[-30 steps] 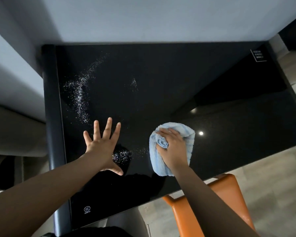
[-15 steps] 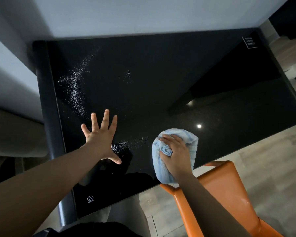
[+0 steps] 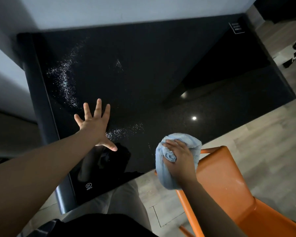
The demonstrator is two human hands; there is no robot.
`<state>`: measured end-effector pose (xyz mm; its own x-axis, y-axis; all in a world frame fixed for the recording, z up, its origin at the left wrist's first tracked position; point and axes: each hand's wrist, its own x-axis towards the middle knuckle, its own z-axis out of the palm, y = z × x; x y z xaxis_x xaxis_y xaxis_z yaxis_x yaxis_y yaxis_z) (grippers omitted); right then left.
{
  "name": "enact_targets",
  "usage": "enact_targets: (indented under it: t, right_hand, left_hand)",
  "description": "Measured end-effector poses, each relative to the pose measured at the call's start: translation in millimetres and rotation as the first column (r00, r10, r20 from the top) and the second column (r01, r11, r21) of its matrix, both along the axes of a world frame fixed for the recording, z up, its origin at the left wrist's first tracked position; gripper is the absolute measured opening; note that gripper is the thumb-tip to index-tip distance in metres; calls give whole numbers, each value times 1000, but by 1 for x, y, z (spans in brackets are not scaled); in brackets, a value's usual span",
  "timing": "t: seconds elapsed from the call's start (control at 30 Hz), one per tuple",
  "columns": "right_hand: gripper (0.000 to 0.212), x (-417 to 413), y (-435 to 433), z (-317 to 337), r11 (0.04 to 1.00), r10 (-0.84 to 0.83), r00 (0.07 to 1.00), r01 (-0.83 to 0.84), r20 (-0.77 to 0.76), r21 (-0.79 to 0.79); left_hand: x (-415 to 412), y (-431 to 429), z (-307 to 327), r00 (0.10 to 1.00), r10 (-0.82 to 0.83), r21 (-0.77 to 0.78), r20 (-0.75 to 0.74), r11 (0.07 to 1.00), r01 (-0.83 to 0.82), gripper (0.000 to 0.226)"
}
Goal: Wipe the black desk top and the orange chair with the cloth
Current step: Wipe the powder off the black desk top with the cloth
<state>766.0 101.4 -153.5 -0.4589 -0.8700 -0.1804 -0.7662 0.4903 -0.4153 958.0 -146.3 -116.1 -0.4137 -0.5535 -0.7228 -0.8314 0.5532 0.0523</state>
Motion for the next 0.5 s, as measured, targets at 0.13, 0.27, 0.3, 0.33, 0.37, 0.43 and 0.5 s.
enact_targets:
  t: [0.13, 0.27, 0.3, 0.33, 0.37, 0.43, 0.5]
  right_hand:
    - [37, 4, 21, 6, 999, -48, 998, 48, 49, 12]
    - [41, 10, 39, 18, 996, -75, 996, 72, 47, 53]
    - [39, 11, 44, 21, 994, -92, 994, 88, 51, 65]
    - [37, 11, 45, 23, 991, -110, 993, 106, 48, 77]
    - [34, 11, 46, 27, 986, -129, 991, 126, 21, 105]
    - [30, 14, 49, 37, 983, -128, 992, 130, -23, 130]
    - [28, 12, 50, 45, 979, -157, 986, 161, -49, 121]
  left_hand:
    - [-1, 1, 0, 1000, 0, -9, 6, 1000, 0, 162]
    - [-1, 1, 0, 1000, -5, -19, -2, 1000, 5, 162]
    - [0, 1, -1, 1000, -5, -23, -5, 1000, 5, 162]
    - [0, 1, -1, 1000, -5, -28, -8, 1000, 5, 162]
    - [0, 1, -1, 1000, -7, -31, -10, 999, 7, 162]
    - [0, 2, 0, 1000, -13, -39, -12, 999, 13, 161]
    - [1, 2, 1, 1000, -20, -51, -21, 999, 19, 160]
